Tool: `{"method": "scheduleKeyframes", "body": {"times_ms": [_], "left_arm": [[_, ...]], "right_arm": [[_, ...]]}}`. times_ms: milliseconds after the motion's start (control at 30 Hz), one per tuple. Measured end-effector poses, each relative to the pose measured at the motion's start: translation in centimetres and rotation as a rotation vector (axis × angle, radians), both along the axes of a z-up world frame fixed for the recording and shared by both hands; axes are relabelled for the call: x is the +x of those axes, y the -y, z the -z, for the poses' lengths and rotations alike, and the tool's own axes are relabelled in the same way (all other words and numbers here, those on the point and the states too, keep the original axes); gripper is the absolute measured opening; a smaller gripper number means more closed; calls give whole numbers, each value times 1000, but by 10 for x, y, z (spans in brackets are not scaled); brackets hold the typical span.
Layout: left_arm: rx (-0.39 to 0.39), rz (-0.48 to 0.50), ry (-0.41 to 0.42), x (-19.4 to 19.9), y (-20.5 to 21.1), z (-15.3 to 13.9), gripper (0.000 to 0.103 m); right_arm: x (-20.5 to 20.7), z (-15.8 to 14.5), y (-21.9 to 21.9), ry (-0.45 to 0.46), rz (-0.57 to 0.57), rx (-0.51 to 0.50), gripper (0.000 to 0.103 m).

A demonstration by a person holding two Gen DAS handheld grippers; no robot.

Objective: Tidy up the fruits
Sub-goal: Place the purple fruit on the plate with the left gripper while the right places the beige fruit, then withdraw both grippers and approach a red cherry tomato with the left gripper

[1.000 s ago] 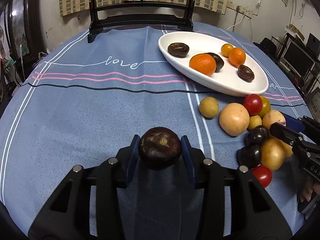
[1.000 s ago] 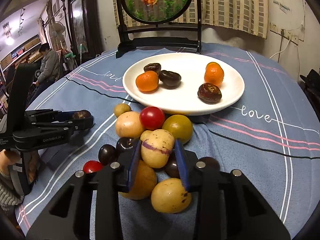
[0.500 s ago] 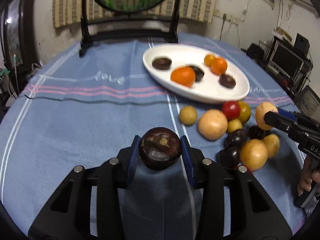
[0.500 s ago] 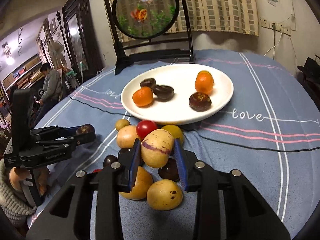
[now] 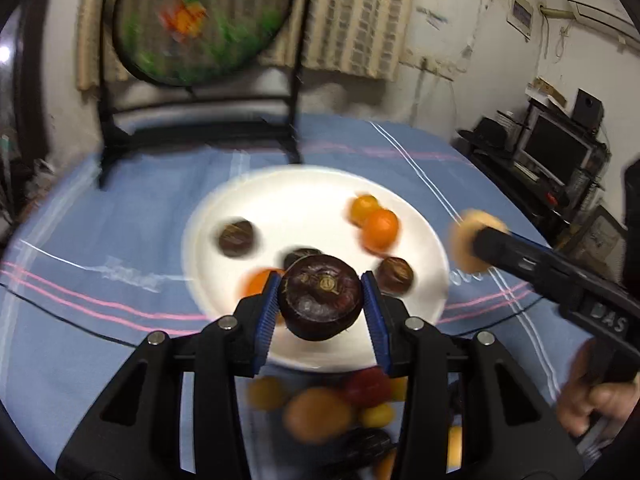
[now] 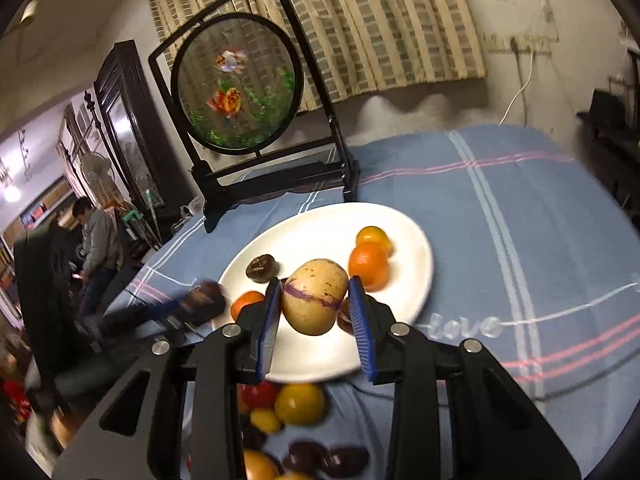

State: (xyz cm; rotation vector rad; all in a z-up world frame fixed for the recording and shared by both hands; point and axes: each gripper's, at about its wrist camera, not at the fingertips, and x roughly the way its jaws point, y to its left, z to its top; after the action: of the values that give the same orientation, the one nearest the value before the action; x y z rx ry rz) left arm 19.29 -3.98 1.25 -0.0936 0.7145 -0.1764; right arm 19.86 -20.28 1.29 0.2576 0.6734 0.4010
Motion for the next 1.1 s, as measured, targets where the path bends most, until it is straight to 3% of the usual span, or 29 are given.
{"method": "scheduleKeyframes", "body": {"times_ms": [133, 367, 433, 467, 500, 533, 700, 733, 800, 900, 1100], "left_arm": [[98, 45, -43, 8, 20, 26, 42], [130, 70, -72, 13, 24, 42, 44], [100, 70, -70, 12, 19, 41, 61], [86, 67, -62, 11, 17, 38, 65], [80, 63, -55, 10, 16, 36, 69], [75, 59, -47, 7, 12, 34, 70], [56, 10, -12, -9, -9, 22, 78], [24, -9, -21, -16, -20, 20, 80], [-32, -26, -34, -30, -34, 20, 81], [-85, -27, -53, -60, -48, 25, 84], [24, 64, -46, -123, -34, 38, 91]], "right_arm": [[30, 23, -15, -63, -44, -21, 35], [59, 38, -35, -140, -103, -38, 35], [58, 39, -31, -156, -81, -54, 38], [55, 36, -26, -145, -72, -42, 38], [52, 32, -21, -134, -67, -27, 46], [48, 26, -16, -119, -56, -7, 68], [0, -8, 17, -2, -3, 78, 77], [-18, -10, 27, 9, 7, 115, 88], [-50, 0, 43, 26, 37, 183, 101], [-71, 14, 54, -30, 86, 175, 101], [-92, 17, 77, -27, 179, 227, 101]]}}
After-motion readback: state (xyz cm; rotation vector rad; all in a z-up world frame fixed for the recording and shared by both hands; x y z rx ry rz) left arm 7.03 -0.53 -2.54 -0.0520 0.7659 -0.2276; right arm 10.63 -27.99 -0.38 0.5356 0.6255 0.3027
